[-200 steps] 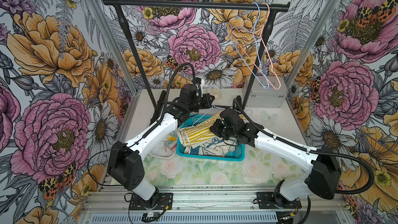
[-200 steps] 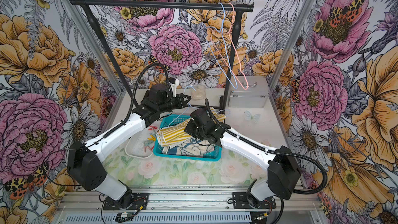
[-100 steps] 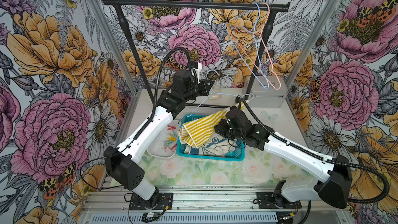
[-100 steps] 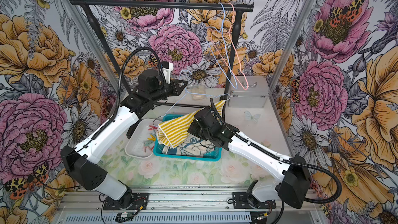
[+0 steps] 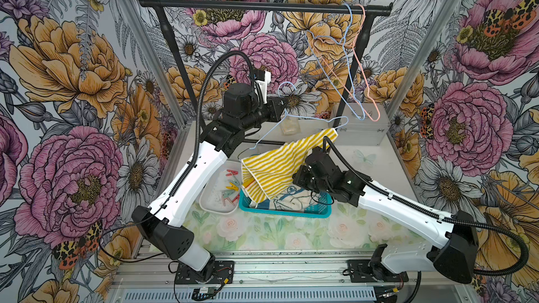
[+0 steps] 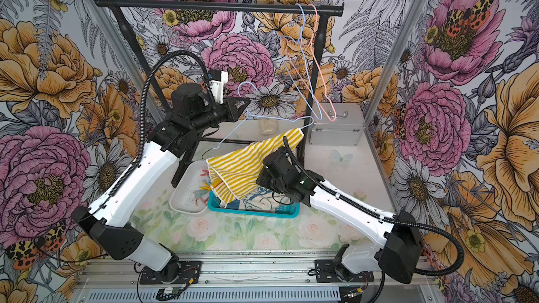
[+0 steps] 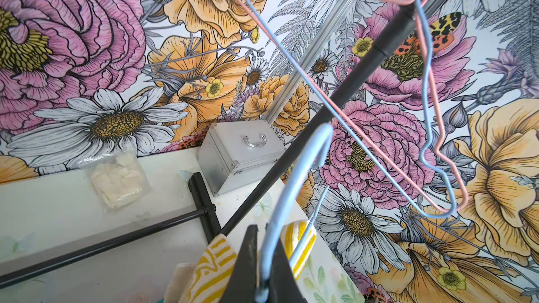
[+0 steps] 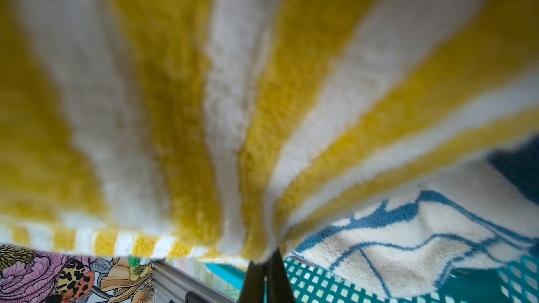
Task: Remove the clothespins securing towels to the hanger
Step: Remove the towel from the hanger, then place the towel in the basket.
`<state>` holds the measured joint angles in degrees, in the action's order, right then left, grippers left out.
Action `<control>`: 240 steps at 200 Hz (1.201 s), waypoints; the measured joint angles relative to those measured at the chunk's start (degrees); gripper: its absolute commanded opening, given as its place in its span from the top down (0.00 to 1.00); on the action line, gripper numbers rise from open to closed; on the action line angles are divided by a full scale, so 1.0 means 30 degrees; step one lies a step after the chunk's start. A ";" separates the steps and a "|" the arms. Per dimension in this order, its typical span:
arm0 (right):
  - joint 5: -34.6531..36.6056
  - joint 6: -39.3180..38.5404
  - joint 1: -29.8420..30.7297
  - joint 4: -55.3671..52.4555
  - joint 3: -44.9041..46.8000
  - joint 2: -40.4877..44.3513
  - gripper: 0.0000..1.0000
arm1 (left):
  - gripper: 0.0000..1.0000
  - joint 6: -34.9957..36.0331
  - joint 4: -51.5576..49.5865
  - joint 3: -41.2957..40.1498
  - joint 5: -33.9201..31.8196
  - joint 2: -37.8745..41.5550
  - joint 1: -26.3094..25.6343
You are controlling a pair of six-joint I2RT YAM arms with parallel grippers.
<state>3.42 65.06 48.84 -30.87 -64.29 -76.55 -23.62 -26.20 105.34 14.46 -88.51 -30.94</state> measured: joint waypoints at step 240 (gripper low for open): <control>-0.0423 -0.0525 -0.0051 -0.1625 0.2965 0.0124 0.91 | 1.00 0.0073 -0.0379 0.1668 -0.1705 0.2164 0.3366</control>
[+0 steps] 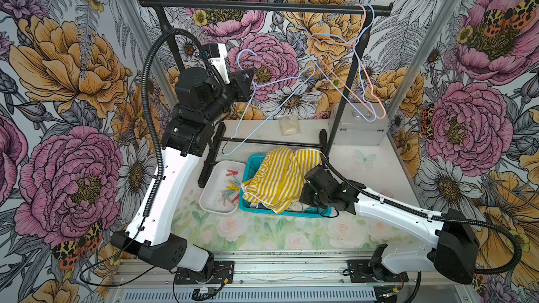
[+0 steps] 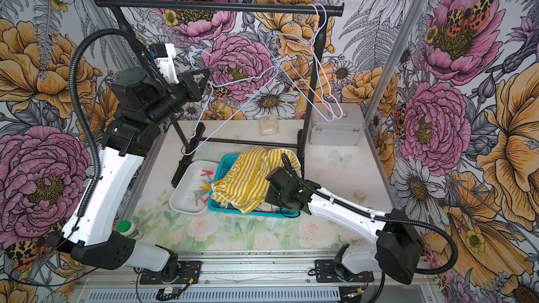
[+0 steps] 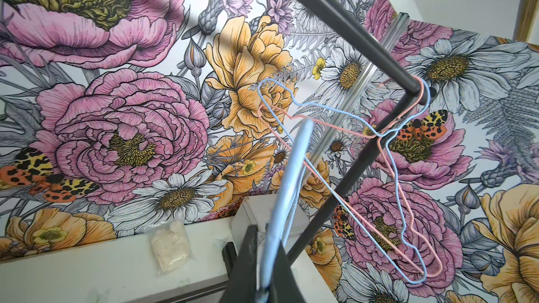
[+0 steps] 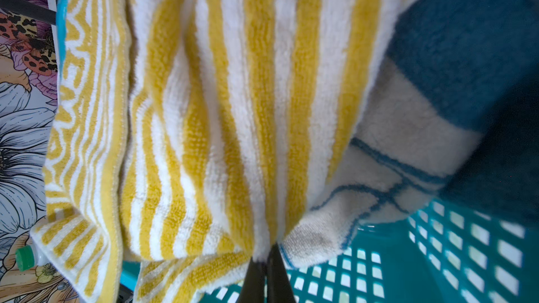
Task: Remove the clothespins securing towels to the hanger
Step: Place the towel in the basket.
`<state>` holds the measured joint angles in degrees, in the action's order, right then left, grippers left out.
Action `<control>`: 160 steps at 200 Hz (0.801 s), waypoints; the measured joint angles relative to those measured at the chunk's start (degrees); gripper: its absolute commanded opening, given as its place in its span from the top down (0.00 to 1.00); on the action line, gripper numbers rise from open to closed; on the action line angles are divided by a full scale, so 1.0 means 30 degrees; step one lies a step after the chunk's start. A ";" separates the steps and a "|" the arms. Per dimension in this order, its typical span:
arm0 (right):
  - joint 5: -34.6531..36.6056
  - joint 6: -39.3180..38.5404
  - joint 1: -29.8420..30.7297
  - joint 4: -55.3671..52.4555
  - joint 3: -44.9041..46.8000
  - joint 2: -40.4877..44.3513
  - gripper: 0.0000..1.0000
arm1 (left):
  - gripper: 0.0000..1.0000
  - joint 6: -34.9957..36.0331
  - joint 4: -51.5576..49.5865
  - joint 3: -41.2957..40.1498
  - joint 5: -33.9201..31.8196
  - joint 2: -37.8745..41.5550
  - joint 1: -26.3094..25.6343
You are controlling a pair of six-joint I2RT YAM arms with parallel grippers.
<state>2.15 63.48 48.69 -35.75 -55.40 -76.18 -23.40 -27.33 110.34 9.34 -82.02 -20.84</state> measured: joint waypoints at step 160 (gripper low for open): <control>0.6506 -0.4889 0.4750 -0.2076 -0.6761 0.0168 0.55 | 1.00 -0.1931 -0.1625 -0.5566 -0.3045 0.2637 0.4255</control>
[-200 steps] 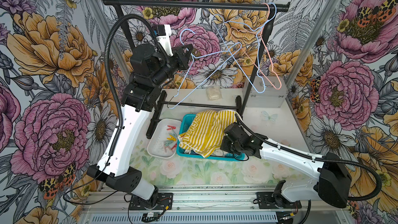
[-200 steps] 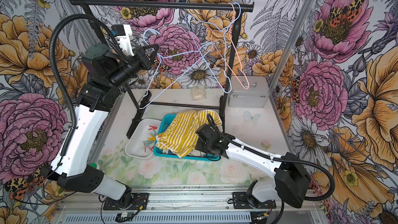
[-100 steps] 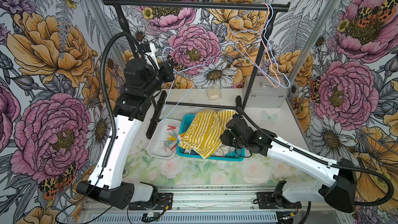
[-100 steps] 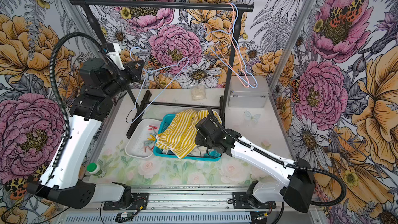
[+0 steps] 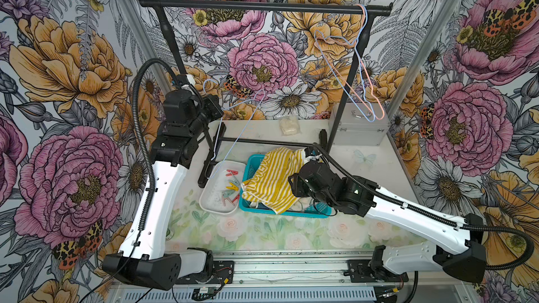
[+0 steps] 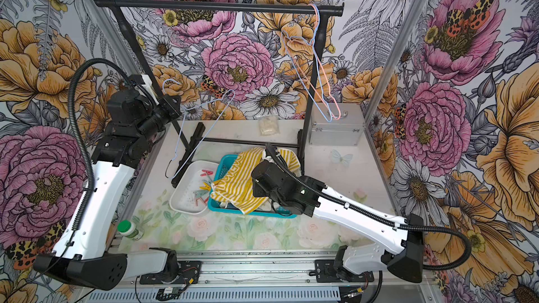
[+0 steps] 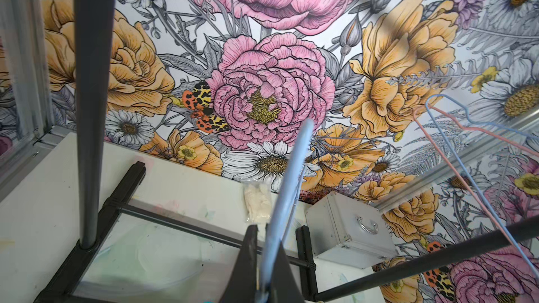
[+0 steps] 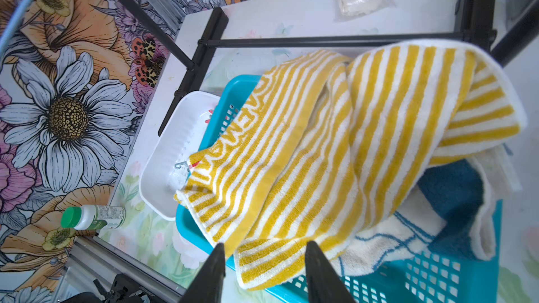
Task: Remove the clothespins securing towels to the hanger
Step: Place the towel in the basket, then place the hanger at the clothesline.
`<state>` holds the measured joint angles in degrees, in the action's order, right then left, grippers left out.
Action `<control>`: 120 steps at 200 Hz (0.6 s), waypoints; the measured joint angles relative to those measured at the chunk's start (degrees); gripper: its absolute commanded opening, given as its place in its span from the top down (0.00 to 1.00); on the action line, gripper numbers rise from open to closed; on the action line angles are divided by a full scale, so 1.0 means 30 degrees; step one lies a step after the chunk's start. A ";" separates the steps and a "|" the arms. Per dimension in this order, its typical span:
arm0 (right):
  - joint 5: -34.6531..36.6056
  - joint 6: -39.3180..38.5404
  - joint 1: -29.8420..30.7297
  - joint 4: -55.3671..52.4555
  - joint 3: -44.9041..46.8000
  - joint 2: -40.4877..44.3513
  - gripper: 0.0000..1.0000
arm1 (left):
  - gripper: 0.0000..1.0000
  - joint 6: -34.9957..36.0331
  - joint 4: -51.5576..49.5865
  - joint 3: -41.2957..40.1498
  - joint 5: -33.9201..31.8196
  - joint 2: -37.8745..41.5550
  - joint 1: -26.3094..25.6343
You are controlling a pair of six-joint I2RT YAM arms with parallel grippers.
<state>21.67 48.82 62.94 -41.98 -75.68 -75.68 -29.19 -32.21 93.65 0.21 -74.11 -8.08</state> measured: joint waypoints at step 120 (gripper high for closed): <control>0.0765 -1.2269 0.4007 0.9216 -0.3468 -0.5508 0.53 | 1.00 -0.4262 -0.2514 0.0634 -0.5763 -0.2871 0.0619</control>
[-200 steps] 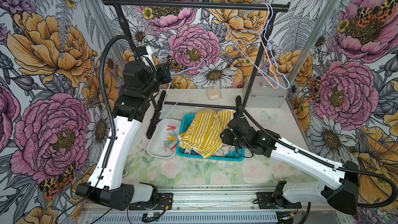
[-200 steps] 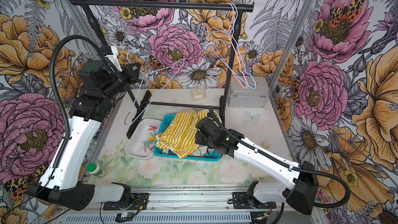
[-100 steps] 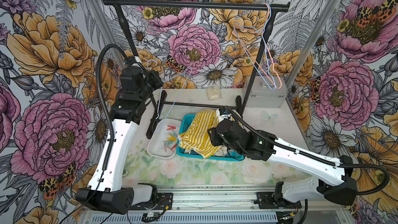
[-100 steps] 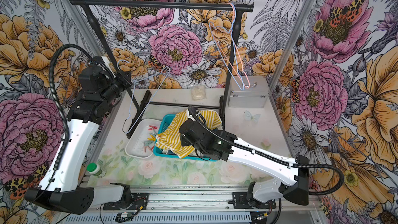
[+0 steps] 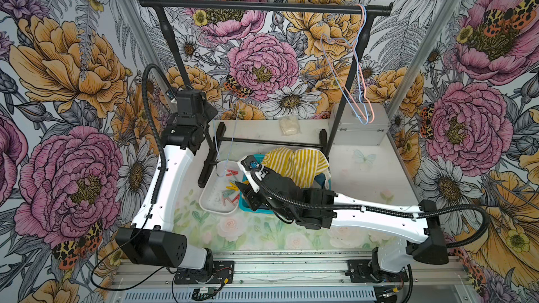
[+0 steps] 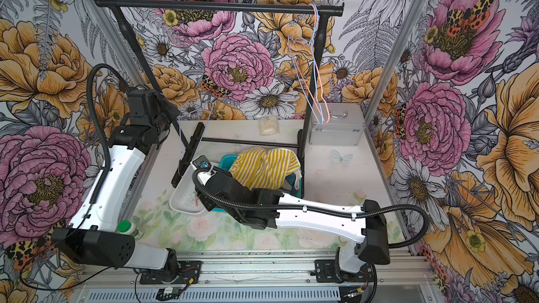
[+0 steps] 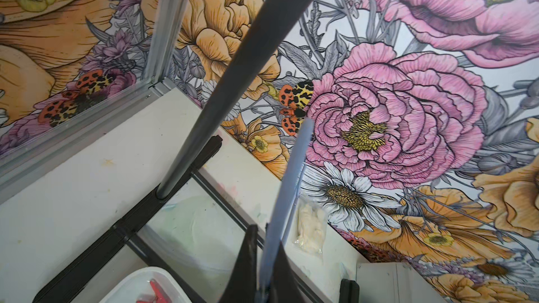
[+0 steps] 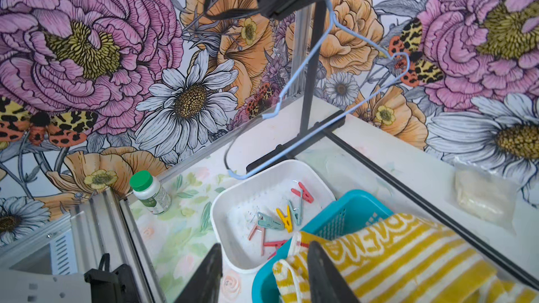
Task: Remove the clothespins securing towels to the hanger
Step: Place the hanger at the clothesline.
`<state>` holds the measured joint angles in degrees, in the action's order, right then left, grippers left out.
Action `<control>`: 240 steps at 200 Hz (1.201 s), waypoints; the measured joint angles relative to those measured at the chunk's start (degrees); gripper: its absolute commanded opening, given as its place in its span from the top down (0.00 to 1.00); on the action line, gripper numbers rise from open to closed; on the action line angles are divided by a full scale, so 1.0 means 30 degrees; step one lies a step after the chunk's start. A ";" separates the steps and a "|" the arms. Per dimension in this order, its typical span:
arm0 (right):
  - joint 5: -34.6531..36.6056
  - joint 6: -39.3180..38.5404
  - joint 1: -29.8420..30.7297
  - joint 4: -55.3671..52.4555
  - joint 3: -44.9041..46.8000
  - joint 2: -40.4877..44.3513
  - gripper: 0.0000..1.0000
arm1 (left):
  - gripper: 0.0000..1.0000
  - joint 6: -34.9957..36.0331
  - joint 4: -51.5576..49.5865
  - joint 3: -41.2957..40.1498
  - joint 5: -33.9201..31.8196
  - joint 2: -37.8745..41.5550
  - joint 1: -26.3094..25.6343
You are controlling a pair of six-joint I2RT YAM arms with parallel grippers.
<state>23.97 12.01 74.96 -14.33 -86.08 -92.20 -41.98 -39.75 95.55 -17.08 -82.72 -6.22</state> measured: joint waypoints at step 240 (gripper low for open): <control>0.2295 -0.1581 -0.1566 0.3446 -0.3111 -0.4415 0.65 | 1.00 -0.1545 -0.1129 0.1333 -0.3905 -0.0991 -0.1268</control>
<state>30.85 7.27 70.26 -3.99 -95.42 -105.45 -46.61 -43.13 99.55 -28.80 -85.69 -10.02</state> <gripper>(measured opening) 0.339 0.079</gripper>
